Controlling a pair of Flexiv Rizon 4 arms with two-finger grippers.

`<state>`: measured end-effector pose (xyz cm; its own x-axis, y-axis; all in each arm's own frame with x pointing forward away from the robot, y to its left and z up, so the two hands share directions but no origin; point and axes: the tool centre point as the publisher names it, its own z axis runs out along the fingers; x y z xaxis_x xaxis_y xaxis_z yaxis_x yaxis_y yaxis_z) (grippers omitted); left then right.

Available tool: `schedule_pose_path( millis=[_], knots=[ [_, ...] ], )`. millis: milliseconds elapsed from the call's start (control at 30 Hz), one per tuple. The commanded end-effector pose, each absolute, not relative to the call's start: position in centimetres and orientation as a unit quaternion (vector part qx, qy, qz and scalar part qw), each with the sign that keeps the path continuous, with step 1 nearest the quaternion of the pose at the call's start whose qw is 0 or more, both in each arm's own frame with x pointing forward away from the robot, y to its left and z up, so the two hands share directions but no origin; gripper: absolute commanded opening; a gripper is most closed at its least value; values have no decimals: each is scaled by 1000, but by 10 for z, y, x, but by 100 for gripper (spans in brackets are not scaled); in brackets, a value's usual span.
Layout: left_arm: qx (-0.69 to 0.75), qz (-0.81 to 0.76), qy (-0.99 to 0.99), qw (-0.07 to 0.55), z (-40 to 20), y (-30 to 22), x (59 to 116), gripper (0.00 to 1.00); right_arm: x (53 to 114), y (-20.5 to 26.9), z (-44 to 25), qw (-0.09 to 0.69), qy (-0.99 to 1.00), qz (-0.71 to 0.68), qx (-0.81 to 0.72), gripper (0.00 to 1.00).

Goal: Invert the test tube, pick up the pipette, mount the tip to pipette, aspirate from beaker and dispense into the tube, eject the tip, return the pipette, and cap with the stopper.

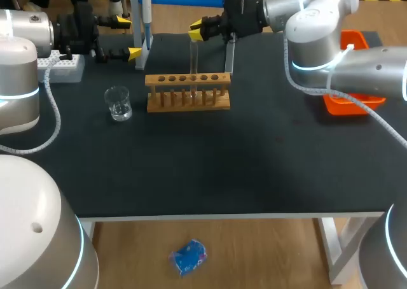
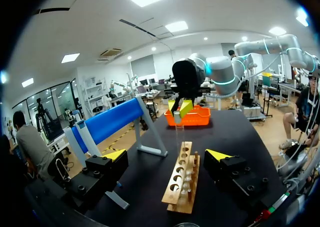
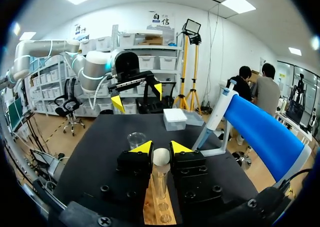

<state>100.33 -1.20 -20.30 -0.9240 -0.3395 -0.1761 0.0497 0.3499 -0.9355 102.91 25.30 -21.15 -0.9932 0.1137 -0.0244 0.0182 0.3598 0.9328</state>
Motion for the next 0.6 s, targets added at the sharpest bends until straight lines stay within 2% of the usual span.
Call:
schedule_pose_path(
  millis=[33, 600],
  knots=[
    [-89, -563, 804, 171, -202, -11, 1003, 100, 1035, 255, -214, 38, 822, 567, 35, 0],
    [-89, -563, 804, 171, -202, -11, 1003, 100, 1037, 257, -222, 32, 826, 562, 32, 0]
  ],
)
